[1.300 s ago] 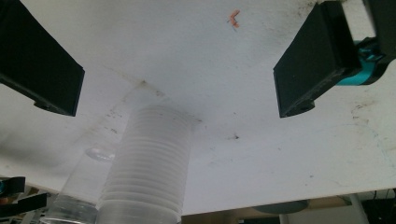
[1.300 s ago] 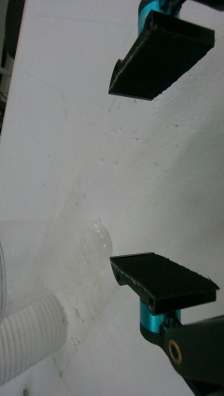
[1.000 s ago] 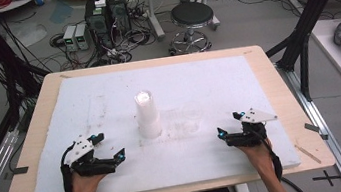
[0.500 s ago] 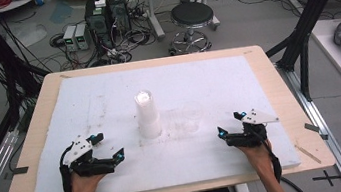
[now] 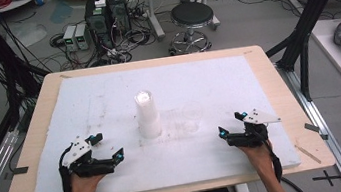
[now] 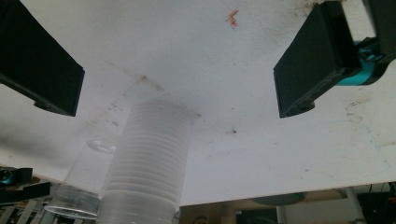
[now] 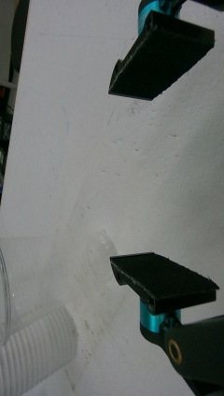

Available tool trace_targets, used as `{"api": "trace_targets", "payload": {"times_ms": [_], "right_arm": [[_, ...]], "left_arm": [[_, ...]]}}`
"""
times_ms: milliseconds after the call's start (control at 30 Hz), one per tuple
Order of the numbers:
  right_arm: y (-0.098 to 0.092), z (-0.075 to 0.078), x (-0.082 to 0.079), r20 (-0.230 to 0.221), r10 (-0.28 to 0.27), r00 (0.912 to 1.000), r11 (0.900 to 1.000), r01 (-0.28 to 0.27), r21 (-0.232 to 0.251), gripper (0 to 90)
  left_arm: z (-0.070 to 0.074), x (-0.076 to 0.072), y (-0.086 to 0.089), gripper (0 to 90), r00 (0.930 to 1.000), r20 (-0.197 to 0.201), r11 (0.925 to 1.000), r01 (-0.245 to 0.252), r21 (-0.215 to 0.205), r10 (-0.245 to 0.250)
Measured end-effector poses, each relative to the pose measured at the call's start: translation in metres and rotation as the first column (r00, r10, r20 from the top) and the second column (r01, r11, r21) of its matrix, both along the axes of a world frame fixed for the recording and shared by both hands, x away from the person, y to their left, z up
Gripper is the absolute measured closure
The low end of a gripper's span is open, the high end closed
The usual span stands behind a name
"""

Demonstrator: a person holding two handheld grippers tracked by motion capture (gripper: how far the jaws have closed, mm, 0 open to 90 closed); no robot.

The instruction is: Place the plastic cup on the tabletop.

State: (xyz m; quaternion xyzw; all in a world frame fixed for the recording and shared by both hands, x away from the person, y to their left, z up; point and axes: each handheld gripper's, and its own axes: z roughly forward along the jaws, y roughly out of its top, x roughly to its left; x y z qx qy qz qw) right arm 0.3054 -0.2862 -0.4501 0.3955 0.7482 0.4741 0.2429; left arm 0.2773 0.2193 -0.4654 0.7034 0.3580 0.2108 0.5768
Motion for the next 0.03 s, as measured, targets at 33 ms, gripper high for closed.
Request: {"api": "trace_targets", "payload": {"times_ms": [33], "right_arm": [[-0.0002,-0.0001,0.0001,0.002,0.001,1.0000,1.000,-0.001,0.000,15.0]], "left_arm": [[-0.0001,-0.0003,0.0000,1.7,1.0000,-0.001,1.0000,-0.003,-0.004,0.003]]}}
